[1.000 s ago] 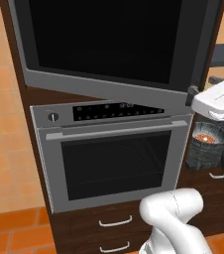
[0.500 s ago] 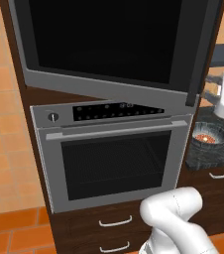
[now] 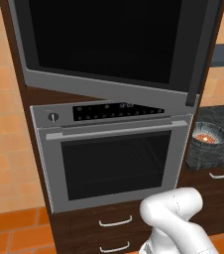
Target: Open the microwave, place the bowl with waffle inside the microwave, then close the microwave door and turn it on.
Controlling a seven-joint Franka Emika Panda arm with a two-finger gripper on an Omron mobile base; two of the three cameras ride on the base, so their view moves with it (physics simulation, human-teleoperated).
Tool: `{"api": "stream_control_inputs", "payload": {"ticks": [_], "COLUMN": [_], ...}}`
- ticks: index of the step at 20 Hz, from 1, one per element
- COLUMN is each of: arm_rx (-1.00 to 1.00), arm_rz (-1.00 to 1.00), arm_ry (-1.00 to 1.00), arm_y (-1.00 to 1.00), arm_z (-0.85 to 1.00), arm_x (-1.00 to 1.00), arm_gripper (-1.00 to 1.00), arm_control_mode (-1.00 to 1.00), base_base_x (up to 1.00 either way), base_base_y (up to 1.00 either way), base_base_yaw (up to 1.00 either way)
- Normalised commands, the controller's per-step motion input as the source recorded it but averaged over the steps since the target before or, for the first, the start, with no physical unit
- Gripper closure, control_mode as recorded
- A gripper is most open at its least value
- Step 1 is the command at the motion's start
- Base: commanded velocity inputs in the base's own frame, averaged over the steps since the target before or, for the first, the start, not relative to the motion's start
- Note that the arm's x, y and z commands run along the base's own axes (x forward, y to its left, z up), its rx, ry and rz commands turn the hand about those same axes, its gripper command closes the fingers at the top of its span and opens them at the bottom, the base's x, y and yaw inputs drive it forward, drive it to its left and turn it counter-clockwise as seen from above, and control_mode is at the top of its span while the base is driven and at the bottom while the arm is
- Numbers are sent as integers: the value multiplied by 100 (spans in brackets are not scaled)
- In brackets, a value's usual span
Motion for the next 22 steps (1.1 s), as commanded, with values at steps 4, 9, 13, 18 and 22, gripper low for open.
{"api": "stream_control_inputs", "payload": {"ticks": [4,9,13,18,22], "arm_rx": [-17,-20,-13,-20,-14], "arm_rz": [-22,-9,0,-3,-10], "arm_ry": [-21,-32,-35,-25,-8], "arm_y": [-21,-9,-33,-7,8], "arm_z": [0,-3,-4,-9,0], "arm_x": [20,55,51,57,55], "arm_gripper": [-100,-100,-100,-100,-100], "arm_control_mode": [-100,-100,-100,-100,-100], "base_base_x": [0,0,0,0,0], "base_base_y": [0,0,0,0,0], "base_base_yaw": [0,0,0,0,0]}}
